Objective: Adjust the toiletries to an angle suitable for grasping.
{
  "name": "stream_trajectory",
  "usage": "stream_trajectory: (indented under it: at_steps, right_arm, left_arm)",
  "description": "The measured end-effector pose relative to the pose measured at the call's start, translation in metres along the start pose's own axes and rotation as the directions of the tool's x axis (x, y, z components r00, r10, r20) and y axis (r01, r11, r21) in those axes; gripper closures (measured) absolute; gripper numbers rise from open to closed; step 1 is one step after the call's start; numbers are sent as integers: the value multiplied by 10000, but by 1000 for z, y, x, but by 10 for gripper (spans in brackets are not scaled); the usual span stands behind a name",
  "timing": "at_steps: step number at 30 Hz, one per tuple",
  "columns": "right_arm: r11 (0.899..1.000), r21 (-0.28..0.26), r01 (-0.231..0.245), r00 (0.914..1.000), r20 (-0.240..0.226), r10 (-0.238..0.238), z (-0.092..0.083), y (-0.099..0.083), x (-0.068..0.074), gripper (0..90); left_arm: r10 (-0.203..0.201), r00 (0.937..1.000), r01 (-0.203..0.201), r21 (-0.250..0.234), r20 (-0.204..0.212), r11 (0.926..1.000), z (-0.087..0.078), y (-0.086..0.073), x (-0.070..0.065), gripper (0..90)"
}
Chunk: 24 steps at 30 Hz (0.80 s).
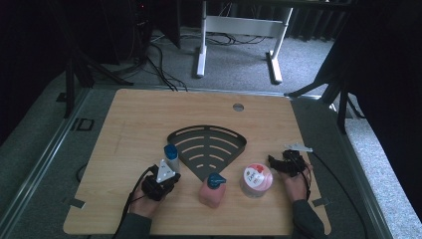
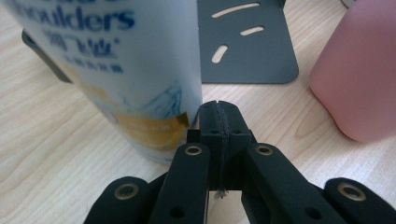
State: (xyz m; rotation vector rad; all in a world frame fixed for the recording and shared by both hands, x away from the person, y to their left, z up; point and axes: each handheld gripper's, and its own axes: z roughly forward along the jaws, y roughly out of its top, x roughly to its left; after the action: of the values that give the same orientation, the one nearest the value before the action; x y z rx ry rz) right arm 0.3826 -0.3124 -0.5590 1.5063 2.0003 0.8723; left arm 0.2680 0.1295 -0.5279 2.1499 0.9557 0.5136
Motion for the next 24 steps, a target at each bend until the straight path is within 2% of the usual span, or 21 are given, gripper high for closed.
stream_trajectory:
  at_steps: [11, 24]
  right_arm:
    - [10000, 0, 4, 10000, -3, -4, 0, 0, 0, 245]
    - [10000, 3, 5, 10000, 0, -5, 0, 0, 0, 245]
  left_arm:
    - [-356, 9983, 364, 155, -470, 9992, 5, -1, 14, 899]
    - [-866, 9902, 903, 291, -1098, 9955, 10, -1, 39, 899]
